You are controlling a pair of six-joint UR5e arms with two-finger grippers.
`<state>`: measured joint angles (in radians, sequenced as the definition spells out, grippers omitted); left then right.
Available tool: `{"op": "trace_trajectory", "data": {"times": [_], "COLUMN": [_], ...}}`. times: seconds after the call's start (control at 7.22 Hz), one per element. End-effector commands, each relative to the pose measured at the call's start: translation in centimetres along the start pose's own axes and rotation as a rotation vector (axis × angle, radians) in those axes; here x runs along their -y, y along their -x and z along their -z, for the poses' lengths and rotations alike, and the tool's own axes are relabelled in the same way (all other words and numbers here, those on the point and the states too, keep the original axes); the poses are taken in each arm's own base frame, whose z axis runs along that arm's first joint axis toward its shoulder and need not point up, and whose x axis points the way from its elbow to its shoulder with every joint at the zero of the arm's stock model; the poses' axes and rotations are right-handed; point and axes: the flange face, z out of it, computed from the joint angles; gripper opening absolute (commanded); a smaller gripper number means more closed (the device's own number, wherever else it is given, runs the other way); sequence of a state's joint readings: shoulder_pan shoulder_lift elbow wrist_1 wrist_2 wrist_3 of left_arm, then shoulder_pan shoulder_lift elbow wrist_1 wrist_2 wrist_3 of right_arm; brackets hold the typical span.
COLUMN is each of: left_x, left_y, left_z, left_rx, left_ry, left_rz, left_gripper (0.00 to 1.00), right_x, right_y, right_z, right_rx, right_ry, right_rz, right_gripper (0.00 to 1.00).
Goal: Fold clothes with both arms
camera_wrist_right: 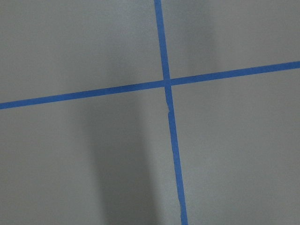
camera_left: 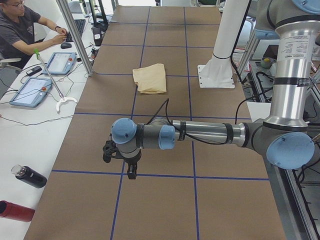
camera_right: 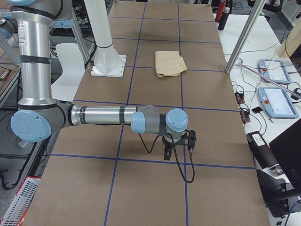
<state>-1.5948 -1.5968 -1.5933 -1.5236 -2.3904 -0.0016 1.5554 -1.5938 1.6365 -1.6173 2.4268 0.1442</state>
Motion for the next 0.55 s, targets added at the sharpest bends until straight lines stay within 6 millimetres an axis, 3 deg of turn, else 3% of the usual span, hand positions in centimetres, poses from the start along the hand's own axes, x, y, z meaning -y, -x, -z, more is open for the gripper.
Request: {"op": "trace_trajectory", "data": {"times": [0.0, 0.42], "left_x": [0.01, 0.07], "left_y": [0.0, 0.05], "left_z": [-0.06, 0.0], "left_rx": [0.0, 0.0], "left_ry": [0.001, -0.001], "left_rz": [-0.001, 0.0], "left_gripper": [0.99, 1.0], "right_x": [0.04, 0.1], "right_y": [0.11, -0.08], "right_z": [0.08, -0.12], "right_rx": [0.001, 0.004], "right_ry": [0.001, 0.005], "right_rz": [-0.001, -0.005], "right_gripper": [1.0, 1.0]}}
